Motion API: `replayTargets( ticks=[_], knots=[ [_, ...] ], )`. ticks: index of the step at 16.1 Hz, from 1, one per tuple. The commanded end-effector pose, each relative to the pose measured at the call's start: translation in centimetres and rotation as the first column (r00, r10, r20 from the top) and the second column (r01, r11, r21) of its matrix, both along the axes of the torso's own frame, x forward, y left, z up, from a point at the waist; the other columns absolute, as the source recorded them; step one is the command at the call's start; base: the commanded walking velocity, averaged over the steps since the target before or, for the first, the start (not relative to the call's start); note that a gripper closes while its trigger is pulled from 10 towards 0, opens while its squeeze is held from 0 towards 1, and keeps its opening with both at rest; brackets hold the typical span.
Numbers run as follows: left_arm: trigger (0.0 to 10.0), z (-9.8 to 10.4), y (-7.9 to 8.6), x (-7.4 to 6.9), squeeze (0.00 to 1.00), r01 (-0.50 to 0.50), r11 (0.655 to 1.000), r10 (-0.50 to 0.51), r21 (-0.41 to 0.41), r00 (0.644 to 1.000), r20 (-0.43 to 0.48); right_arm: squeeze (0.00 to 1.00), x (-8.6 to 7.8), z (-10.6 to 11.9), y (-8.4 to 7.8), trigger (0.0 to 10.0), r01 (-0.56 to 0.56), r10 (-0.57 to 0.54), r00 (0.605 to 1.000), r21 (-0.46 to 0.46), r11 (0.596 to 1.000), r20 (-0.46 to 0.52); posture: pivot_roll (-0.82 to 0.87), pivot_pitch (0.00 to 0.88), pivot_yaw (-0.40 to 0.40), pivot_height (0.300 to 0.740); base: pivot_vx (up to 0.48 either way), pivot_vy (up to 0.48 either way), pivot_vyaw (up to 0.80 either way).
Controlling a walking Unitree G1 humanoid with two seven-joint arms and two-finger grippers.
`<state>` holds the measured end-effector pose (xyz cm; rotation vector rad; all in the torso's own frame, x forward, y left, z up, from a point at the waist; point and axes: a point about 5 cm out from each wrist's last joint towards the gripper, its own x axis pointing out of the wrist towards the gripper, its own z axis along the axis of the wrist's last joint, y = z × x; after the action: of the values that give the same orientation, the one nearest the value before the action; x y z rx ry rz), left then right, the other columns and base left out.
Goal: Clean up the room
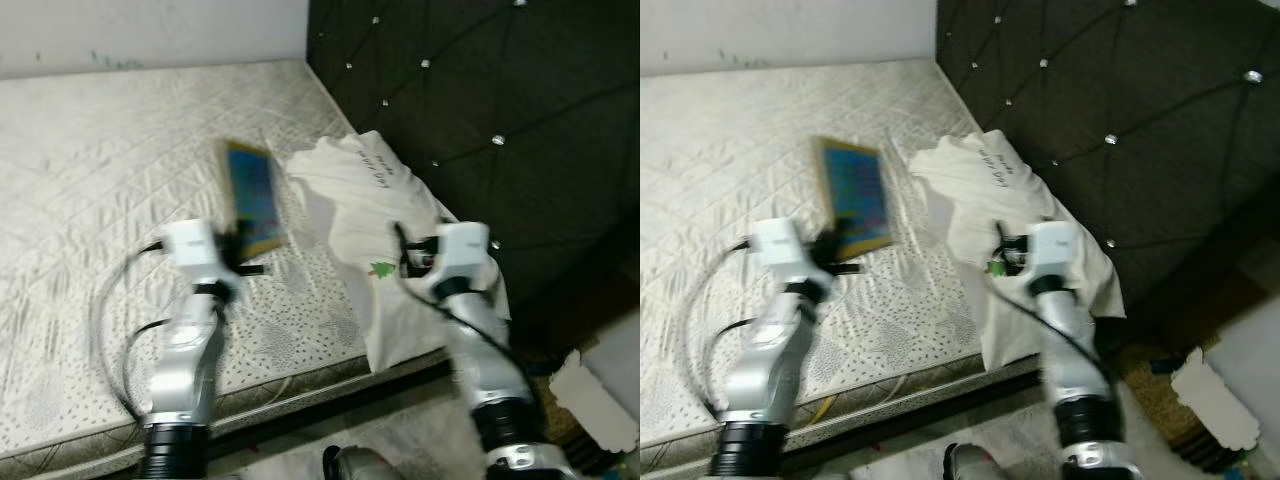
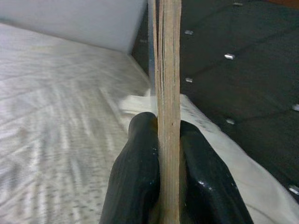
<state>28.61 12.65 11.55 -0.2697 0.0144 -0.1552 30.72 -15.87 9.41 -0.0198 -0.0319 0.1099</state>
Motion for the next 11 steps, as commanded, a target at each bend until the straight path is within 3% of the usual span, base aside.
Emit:
replayTargets(
  ticks=[1, 4, 11],
  knots=[
    [10.0, 0.85, 0.91, 0.06, 0.00, -0.039, 0.999, 0.038, 0.019, 0.998, 0.041, 0.00, 0.16, 0.59, 0.79, 10.0, -0.019, 0.019, 1.000, 0.012, 1.000, 0.018, 0.00, 0.000, -0.036, 0.740, 0.000, 0.000, -0.80],
    [10.0, 0.86, 0.89, 0.02, 0.00, -0.037, 0.999, 0.036, 0.024, 0.999, 0.039, 0.00, 0.16, 0.70, 0.76, 10.0, -0.020, 0.019, 1.000, 0.010, 1.000, 0.023, 0.00, 0.000, -0.037, 0.740, 0.000, 0.000, -0.80],
    [10.0, 0.80, 0.81, -0.06, 0.00, -0.048, 0.999, 0.047, 0.026, 0.998, 0.037, 0.00, 0.03, 0.90, 1.31, 10.0, -0.064, 0.066, 0.997, -0.044, 0.997, 0.042, 0.00, 0.000, -0.038, 0.740, 0.000, 0.000, 0.06]
  ],
)
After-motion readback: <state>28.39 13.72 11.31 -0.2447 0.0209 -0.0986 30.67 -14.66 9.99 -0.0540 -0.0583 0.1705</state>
